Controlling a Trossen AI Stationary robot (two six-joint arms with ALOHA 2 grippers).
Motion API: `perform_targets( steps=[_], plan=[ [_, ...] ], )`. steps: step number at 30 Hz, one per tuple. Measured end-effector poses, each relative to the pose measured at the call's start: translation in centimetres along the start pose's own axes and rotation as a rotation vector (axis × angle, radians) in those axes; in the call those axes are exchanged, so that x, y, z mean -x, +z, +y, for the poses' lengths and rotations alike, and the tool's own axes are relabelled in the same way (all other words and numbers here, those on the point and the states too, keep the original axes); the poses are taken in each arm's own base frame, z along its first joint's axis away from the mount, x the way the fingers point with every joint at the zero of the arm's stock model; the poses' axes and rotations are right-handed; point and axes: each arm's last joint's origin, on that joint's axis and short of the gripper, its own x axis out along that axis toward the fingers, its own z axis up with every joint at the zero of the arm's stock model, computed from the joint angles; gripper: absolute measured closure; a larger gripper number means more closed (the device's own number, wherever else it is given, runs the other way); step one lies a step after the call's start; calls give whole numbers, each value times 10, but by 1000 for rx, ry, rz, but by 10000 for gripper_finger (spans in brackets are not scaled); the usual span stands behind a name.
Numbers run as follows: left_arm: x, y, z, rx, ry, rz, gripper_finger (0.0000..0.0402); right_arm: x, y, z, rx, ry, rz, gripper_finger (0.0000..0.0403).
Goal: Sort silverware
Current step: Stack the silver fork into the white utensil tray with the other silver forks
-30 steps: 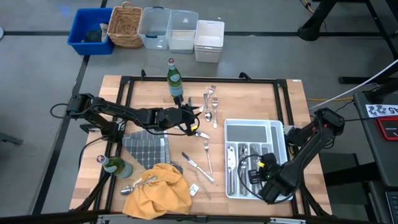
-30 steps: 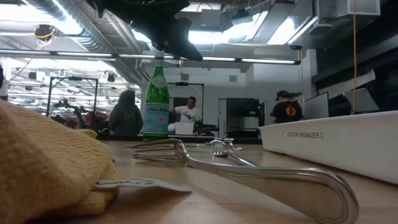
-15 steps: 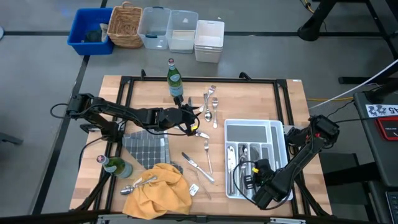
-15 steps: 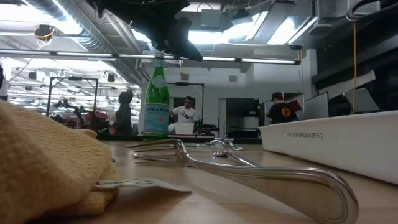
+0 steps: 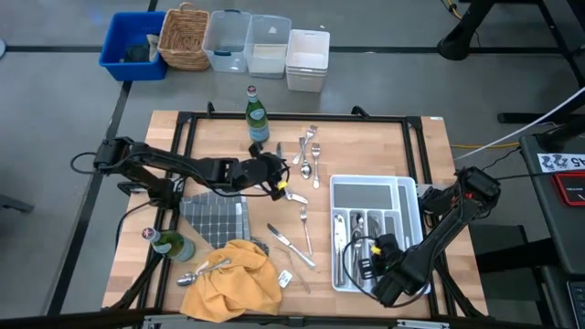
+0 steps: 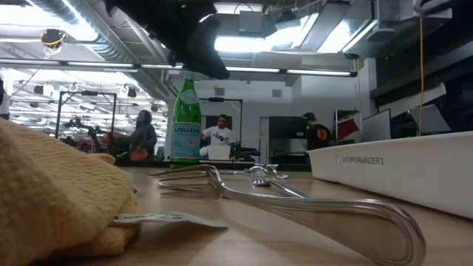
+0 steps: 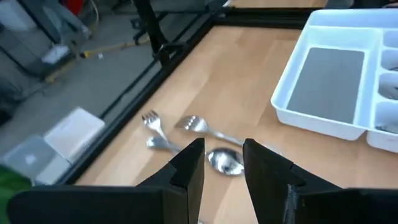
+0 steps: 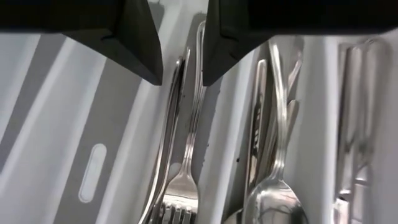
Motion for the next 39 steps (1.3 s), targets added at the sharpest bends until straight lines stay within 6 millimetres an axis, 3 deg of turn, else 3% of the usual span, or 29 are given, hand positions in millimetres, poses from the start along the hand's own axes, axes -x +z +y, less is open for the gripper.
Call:
perform_targets(
  steps=[8, 16, 21, 28, 33, 39],
  plan=[
    [19, -1, 9, 123, -209, 112, 302, 27, 20, -6, 11, 67, 11, 288],
    [27, -11, 0, 193, -473, 280, 302, 36, 54, 8, 94, 157, -91, 288],
    [31, -17, -5, 159, -510, 340, 302, 33, 75, 28, 201, 219, -98, 288],
    [35, -28, 0, 123, -470, 465, 302, 36, 97, 64, 362, 453, -115, 288],
    [39, -37, 4, 77, -447, 555, 302, 34, 105, 89, 421, 599, -156, 288],
    [41, -39, 5, -3, -470, 571, 302, 17, 108, 118, 478, 709, -204, 288]
  ],
)
